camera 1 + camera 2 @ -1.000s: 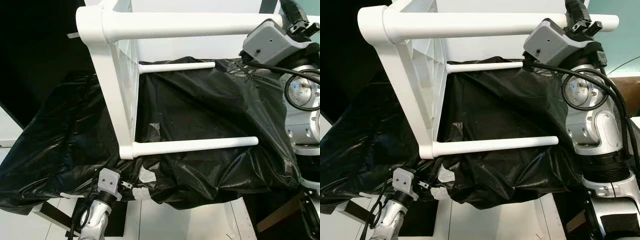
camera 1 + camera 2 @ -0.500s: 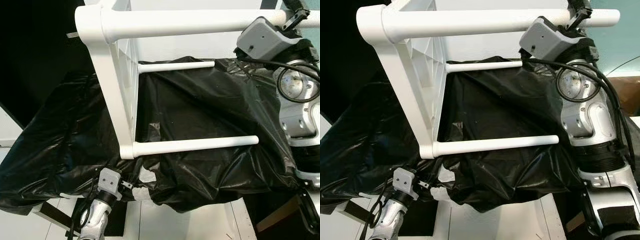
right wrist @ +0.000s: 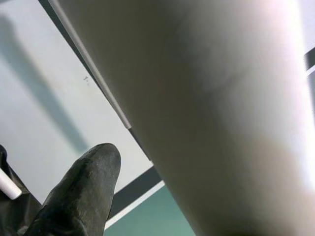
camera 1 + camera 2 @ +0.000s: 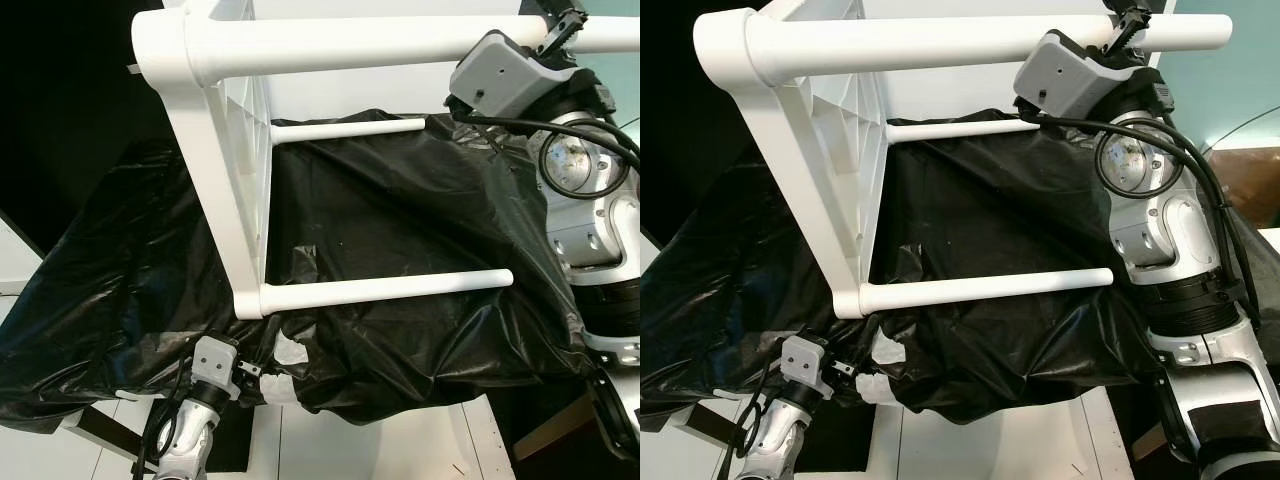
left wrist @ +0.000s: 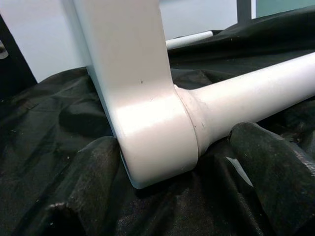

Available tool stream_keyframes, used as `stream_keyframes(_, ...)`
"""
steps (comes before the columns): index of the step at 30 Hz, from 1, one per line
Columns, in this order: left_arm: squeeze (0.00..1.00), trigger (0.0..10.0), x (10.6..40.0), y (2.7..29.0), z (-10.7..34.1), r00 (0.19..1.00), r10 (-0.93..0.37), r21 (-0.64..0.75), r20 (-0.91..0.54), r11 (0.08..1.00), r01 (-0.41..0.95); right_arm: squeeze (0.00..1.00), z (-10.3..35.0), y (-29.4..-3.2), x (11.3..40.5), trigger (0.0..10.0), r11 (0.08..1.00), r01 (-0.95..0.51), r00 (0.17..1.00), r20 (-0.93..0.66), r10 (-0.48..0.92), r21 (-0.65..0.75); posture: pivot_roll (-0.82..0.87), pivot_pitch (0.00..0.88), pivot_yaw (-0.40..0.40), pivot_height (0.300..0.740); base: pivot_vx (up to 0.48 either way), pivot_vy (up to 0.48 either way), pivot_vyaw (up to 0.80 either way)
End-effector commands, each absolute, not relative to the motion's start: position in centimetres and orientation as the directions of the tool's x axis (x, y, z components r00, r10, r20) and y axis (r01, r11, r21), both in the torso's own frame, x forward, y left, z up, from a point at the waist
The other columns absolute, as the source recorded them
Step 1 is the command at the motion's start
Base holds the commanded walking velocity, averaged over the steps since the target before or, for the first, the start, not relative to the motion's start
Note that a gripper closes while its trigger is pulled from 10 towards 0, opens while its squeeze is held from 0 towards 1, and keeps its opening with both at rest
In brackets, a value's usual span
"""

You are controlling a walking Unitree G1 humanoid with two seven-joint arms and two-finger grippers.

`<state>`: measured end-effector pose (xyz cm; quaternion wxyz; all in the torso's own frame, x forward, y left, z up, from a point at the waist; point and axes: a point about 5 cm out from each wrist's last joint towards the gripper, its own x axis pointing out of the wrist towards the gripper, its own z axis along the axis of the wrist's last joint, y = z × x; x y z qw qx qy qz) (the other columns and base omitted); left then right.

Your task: Building children table

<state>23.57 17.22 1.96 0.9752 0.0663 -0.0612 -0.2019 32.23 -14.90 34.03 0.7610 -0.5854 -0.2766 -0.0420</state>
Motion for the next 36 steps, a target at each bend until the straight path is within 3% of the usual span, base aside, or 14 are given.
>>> stream_keyframes(1, 0.00, 10.0, 18.8, 16.8, -3.5, 0.846, -0.472, 0.028, -0.249, 0.869, 0.493, 0.00, 32.8, -13.1, 32.1, 10.0, 0.314, 0.303, 0.844, 0.407, 0.350, -0.900, -0.09, 0.038, 0.010, 0.740, 0.000, 0.000, 0.00)
stream_keyframes(12, 0.00, 10.0, 17.7, 17.4, -4.9, 0.818, -0.440, 0.004, -0.371, 0.880, 0.475, 0.00, 32.6, -10.8, 30.6, 10.0, 0.343, 0.265, 0.812, 0.400, 0.425, -0.901, -0.11, 0.038, 0.021, 0.740, 0.000, 0.000, 0.00)
stream_keyframes(20, 0.00, 10.0, 17.6, 17.3, -5.2, 0.806, -0.436, 0.000, -0.400, 0.880, 0.475, 0.00, 32.8, -10.7, 30.6, 10.0, 0.328, 0.270, 0.807, 0.398, 0.436, -0.905, -0.11, 0.037, 0.018, 0.740, 0.000, 0.000, 0.00)
stream_keyframes(21, 0.00, 10.0, 17.5, 17.3, -5.3, 0.804, -0.435, 0.000, -0.406, 0.879, 0.476, 0.00, 32.7, -10.9, 30.8, 0.0, 0.330, 0.266, 0.816, 0.394, 0.422, -0.906, -0.11, 0.037, 0.016, 0.740, 0.000, 0.000, 0.00)
stream_keyframes(29, 0.00, 10.0, 17.7, 17.0, -5.0, 0.810, -0.447, 0.002, -0.379, 0.875, 0.484, 0.00, 32.4, -11.6, 31.1, 0.0, 0.368, 0.260, 0.849, 0.393, 0.354, -0.893, -0.11, 0.042, 0.015, 0.740, 0.000, 0.000, 0.00)
stream_keyframes(32, 0.00, 10.0, 17.8, 17.0, -4.9, 0.811, -0.454, 0.002, -0.368, 0.872, 0.489, 0.00, 32.6, -12.2, 31.3, 0.0, 0.423, 0.281, 0.858, 0.423, 0.290, -0.861, -0.11, 0.046, 0.020, 0.740, 0.000, 0.000, 0.00)
stream_keyframes(35, 0.00, 10.0, 17.8, 17.0, -4.9, 0.808, -0.460, 0.003, -0.369, 0.868, 0.496, 0.00, 32.5, -13.3, 31.8, 0.0, 0.573, 0.262, 0.871, 0.446, 0.207, -0.777, -0.11, 0.050, 0.024, 0.740, 0.000, 0.000, 0.00)
stream_keyframes(36, 0.00, 10.0, 17.8, 17.0, -4.9, 0.808, -0.460, 0.003, -0.369, 0.868, 0.496, 0.00, 32.5, -13.3, 31.8, 0.0, 0.573, 0.262, 0.871, 0.446, 0.207, -0.777, -0.11, 0.050, 0.024, 0.740, 0.000, 0.000, 0.00)
